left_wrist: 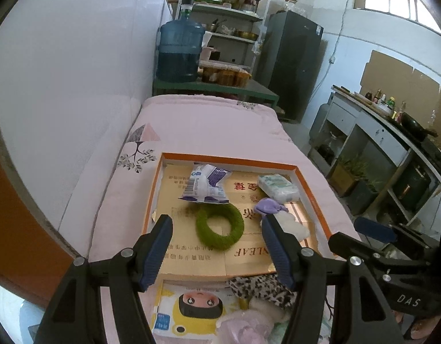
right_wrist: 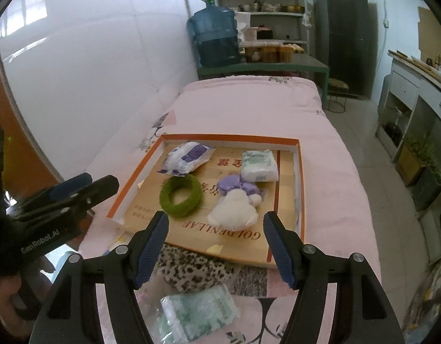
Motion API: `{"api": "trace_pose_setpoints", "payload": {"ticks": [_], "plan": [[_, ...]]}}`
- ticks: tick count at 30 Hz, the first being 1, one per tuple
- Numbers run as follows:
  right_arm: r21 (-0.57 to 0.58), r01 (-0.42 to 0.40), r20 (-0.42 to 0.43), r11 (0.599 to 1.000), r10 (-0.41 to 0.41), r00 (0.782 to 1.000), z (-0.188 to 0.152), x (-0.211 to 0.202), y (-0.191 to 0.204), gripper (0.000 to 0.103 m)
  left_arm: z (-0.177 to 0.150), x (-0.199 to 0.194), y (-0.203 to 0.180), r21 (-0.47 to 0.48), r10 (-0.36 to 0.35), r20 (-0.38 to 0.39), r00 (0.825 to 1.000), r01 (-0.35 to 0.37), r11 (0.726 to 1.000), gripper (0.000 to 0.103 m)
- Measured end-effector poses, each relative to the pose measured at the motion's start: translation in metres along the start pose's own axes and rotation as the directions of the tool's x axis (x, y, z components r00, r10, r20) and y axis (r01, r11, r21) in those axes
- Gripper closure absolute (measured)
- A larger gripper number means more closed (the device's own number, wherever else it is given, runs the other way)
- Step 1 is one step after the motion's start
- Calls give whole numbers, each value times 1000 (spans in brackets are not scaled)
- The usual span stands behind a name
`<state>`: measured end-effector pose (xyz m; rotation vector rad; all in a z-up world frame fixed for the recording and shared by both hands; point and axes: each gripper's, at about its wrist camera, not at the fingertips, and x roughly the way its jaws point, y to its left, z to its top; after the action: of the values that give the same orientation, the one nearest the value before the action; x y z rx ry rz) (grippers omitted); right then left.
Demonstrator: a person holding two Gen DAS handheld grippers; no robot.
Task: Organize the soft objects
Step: 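Withdraw both tools from the tray back toward the remaining items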
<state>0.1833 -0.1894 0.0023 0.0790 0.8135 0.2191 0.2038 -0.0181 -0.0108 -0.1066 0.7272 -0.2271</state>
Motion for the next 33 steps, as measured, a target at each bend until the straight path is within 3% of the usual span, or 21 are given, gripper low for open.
{"api": "trace_pose_setpoints", "payload": {"ticks": [23,33], "plan": [[11,-48,20,999,48,999,-43,-53,18,33,-28,-63,-2,23,-31,72,997,29,999,39],[4,-72,-34,997,72,997,-71,-37,26,33,-51,-67,-1,23,-66,71,995,65,998,39]]}}
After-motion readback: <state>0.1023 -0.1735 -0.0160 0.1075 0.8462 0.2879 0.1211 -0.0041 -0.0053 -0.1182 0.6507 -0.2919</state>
